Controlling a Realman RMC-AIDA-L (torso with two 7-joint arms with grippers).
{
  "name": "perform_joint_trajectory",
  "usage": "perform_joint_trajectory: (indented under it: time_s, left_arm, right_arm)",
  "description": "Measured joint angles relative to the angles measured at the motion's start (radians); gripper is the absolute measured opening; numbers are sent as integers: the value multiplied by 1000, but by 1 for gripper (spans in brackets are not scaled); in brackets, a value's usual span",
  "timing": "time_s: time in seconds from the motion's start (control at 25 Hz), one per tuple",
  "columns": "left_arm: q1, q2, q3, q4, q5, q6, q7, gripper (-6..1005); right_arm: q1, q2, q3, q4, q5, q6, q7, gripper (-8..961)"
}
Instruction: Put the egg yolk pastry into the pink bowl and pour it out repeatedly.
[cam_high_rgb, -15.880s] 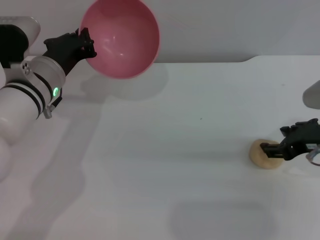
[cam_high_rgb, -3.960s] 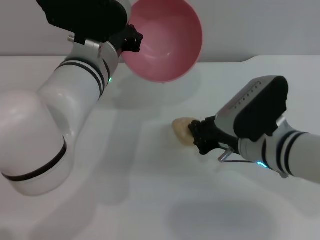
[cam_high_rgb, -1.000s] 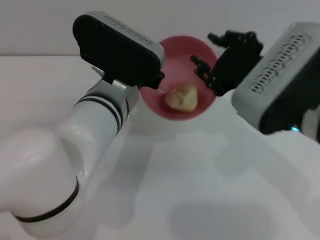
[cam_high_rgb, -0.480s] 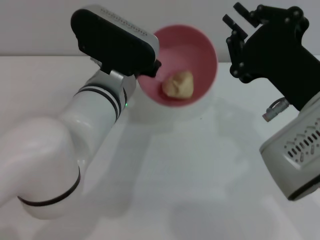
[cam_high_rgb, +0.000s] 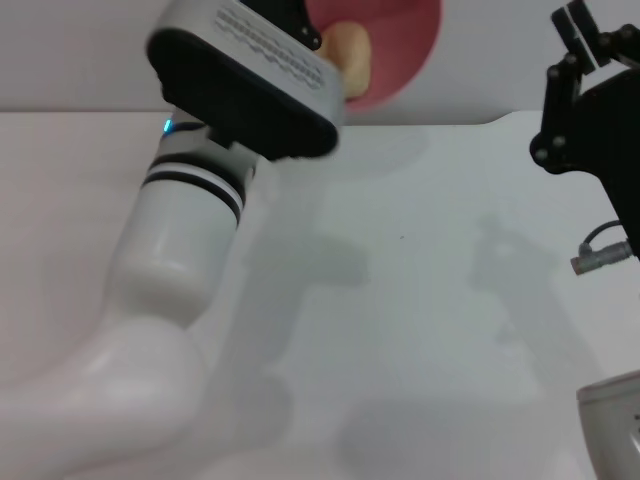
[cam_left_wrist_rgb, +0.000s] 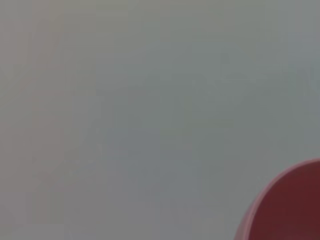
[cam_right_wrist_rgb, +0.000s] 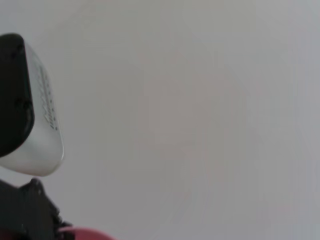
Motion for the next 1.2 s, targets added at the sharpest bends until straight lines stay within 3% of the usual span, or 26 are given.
perform_joint_trajectory:
  time_s: [0.2, 0.56, 1.2]
  left_arm:
    - [10, -1, 83, -9, 151, -93, 50, -1]
    - [27, -2, 240, -67, 359, -135, 82, 0]
    - [-2, -3, 203, -105, 440, -137, 74, -1]
  right_arm:
    - [-2, 1, -2, -24, 10, -28, -2, -1]
    - [10, 1, -23, -42, 11, -48, -4, -1]
    - [28, -4, -70, -45, 11, -51, -48, -1]
